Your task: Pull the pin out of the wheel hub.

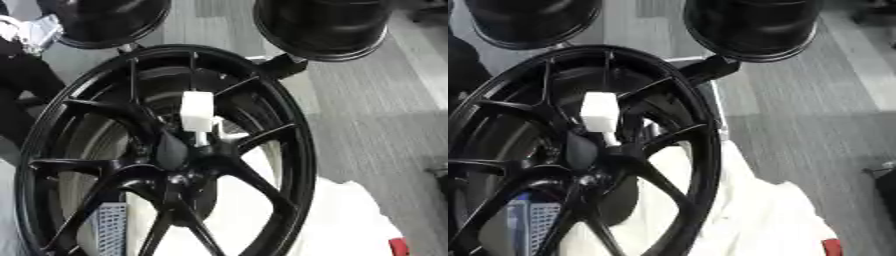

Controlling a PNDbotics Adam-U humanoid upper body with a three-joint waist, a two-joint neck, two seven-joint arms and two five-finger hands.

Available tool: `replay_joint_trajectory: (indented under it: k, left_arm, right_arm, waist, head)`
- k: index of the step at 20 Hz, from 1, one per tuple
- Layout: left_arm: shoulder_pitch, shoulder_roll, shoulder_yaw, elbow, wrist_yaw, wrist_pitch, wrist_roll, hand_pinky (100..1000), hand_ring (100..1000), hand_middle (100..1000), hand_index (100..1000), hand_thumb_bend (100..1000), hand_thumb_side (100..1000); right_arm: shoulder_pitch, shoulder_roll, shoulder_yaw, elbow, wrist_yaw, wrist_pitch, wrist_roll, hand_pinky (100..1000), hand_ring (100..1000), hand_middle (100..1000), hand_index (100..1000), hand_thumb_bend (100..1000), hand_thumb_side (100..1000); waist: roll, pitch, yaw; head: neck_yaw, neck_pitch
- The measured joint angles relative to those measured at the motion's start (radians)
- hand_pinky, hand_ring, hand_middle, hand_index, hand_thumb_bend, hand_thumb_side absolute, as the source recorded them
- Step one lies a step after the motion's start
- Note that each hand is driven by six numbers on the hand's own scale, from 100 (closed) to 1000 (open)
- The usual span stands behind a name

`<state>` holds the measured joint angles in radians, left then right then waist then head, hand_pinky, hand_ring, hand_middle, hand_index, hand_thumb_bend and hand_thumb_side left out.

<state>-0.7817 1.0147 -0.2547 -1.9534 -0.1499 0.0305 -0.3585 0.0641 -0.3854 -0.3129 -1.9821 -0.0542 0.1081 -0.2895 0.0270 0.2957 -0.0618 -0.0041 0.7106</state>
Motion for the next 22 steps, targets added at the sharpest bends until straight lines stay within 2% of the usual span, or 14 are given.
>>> replay_joint_trajectory:
  k: [5,12,16,22]
  left_arm:
    - [-0.151,-0.071,-0.1,0.09,-0.012,-0.018,-0.113,822,753,639,838,100,531]
    - [-0.278,-0.138,-0.215,0.19,-0.024,-0.024,-0.229,824,761,656,847,100,580]
    - [-0.301,-0.146,-0.271,0.196,-0.033,-0.006,-0.241,827,767,668,865,100,615]
    - [-0.301,-0.146,-0.313,0.145,-0.034,0.052,-0.266,827,767,669,873,100,638]
  right_arm:
    - [0.008,-0.008,0.006,0.0,0.0,0.005,0.005,766,577,507,682,100,575]
    - [0.015,-0.015,0.012,0.0,0.0,0.009,0.01,766,577,507,682,100,577]
    - [0.015,-0.015,0.015,0.0,0.0,0.013,0.013,766,577,507,682,100,580]
    - [0.01,-0.015,0.018,0.0,0.001,0.016,0.016,766,577,507,682,100,582]
  waist:
    - [0.004,-0.006,-0.002]
    - [0.006,-0.007,0.0]
    - [0.009,-0.006,0.001]
    - [0.009,0.005,0.001]
  head:
    - [-0.001,-0.001]
    - [-0.016,-0.017]
    - [-0.022,-0.027]
    - [-0.027,-0.037]
